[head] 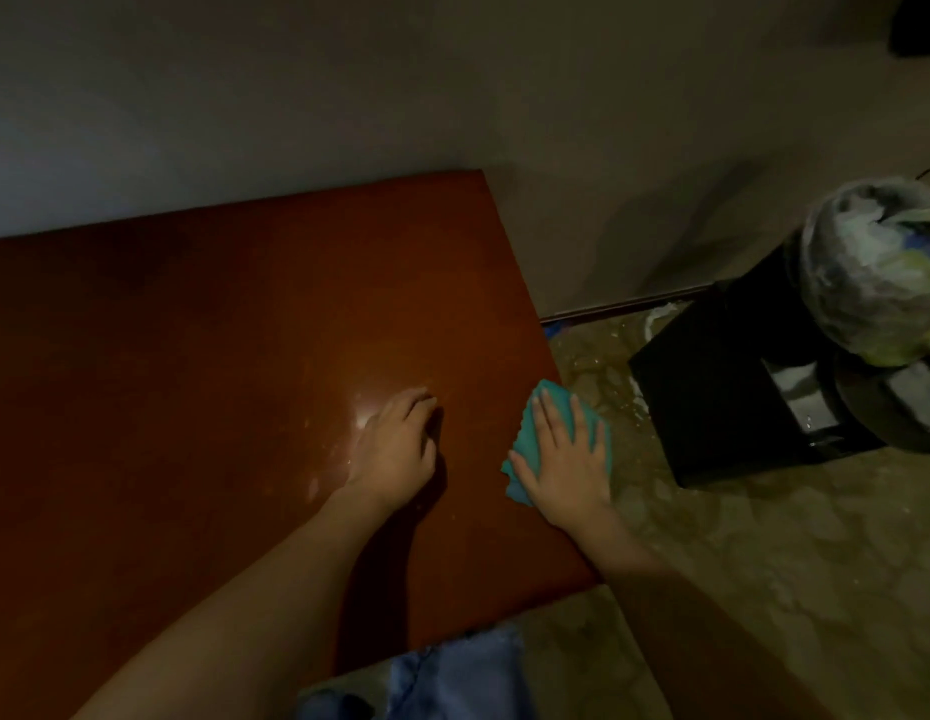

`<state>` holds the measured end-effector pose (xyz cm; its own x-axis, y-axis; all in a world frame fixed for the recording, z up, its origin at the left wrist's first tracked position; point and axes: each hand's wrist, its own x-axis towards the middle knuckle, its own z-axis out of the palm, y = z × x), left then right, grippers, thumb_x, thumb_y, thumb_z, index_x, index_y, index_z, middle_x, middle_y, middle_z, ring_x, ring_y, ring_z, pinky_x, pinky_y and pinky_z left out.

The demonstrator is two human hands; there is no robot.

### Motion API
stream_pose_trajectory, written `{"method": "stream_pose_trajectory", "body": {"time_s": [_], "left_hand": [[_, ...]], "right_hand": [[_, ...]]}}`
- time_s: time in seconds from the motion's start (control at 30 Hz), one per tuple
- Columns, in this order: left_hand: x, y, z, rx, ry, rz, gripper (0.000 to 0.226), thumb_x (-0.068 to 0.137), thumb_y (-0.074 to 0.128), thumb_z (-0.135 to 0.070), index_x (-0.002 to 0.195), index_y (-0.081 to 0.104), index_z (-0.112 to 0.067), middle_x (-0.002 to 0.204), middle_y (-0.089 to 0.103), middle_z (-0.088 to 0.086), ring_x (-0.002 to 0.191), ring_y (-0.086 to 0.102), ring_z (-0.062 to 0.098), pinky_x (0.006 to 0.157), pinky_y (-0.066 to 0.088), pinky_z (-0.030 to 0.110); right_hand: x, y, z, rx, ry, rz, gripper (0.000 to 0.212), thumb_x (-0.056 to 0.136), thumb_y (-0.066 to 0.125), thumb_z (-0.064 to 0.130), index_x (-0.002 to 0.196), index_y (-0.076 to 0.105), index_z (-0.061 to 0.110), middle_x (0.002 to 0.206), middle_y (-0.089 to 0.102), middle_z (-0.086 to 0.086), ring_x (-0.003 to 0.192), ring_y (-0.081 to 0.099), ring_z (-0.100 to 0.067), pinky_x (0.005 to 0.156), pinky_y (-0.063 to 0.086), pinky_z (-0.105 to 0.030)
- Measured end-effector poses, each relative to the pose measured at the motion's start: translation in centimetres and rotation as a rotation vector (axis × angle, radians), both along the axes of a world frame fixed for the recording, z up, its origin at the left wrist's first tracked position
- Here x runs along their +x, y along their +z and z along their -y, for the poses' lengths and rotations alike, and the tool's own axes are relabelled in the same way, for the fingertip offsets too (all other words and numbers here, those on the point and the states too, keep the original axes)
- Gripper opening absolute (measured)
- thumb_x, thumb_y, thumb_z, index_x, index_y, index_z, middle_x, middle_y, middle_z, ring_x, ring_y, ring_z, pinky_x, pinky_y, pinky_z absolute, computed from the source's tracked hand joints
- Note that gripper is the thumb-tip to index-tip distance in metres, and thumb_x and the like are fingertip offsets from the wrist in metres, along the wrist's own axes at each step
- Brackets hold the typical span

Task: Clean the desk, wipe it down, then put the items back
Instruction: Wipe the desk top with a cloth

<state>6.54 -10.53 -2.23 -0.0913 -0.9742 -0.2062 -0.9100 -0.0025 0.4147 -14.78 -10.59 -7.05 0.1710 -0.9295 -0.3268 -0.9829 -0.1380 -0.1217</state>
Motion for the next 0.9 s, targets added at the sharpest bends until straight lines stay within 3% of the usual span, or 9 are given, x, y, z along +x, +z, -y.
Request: {"method": "stream_pose_trajectory", "body": {"time_s": [0.1, 0.2, 0.53, 0.7, 0.9], "left_hand": [[0.2, 0.1, 3.2, -0.013, 0.067, -0.023, 0.050, 0.095, 0.046, -0.018, 0.143, 0.035, -0.018, 0.150, 0.030, -0.001, 0.140, 0.023, 0.013, 0.112, 0.013, 0.026], [1.5, 0.3, 5.7, -0.010, 0.112, -0.010, 0.051, 0.094, 0.046, -0.019, 0.144, 0.033, -0.018, 0.150, 0.029, -0.001, 0.140, 0.022, 0.013, 0.114, 0.014, 0.027], [5.4, 0.0, 10.4, 0.046, 0.225, -0.025, 0.049, 0.095, 0.043, -0.017, 0.143, 0.036, -0.016, 0.148, 0.034, 0.000, 0.138, 0.026, 0.013, 0.115, 0.021, 0.030], [8.5, 0.2, 13.0, 0.000, 0.270, -0.012, 0.049, 0.095, 0.043, -0.019, 0.143, 0.035, -0.017, 0.148, 0.033, -0.002, 0.139, 0.024, 0.011, 0.114, 0.019, 0.028], [11.9, 0.4, 14.8, -0.026, 0.281, 0.009, 0.049, 0.095, 0.043, -0.019, 0.143, 0.035, -0.018, 0.149, 0.032, -0.002, 0.139, 0.023, 0.010, 0.115, 0.018, 0.027]], "right_hand": [[1.1, -0.1, 4.1, -0.013, 0.035, 0.018, 0.082, 0.084, 0.005, 0.066, 0.152, 0.003, 0.021, 0.159, -0.001, 0.005, 0.146, -0.004, -0.028, 0.115, 0.005, -0.055], [2.3, -0.5, 8.1, -0.040, 0.035, 0.014, 0.084, 0.080, -0.003, 0.066, 0.151, -0.006, 0.023, 0.160, -0.005, 0.005, 0.146, -0.012, -0.027, 0.115, -0.004, -0.051], [7.0, -0.6, 19.2, -0.081, 0.034, 0.036, 0.084, 0.082, -0.001, 0.067, 0.152, 0.001, 0.021, 0.160, -0.003, 0.005, 0.146, -0.007, -0.028, 0.114, 0.004, -0.055], [9.3, -0.2, 24.3, -0.082, 0.020, 0.058, 0.072, 0.095, 0.026, 0.058, 0.152, 0.002, 0.021, 0.160, -0.004, 0.005, 0.146, -0.009, -0.027, 0.114, 0.004, -0.055], [11.4, 0.2, 29.6, -0.095, -0.008, 0.063, 0.071, 0.096, 0.028, 0.055, 0.152, 0.004, 0.020, 0.160, -0.002, 0.005, 0.146, -0.006, -0.027, 0.114, 0.008, -0.055]]}}
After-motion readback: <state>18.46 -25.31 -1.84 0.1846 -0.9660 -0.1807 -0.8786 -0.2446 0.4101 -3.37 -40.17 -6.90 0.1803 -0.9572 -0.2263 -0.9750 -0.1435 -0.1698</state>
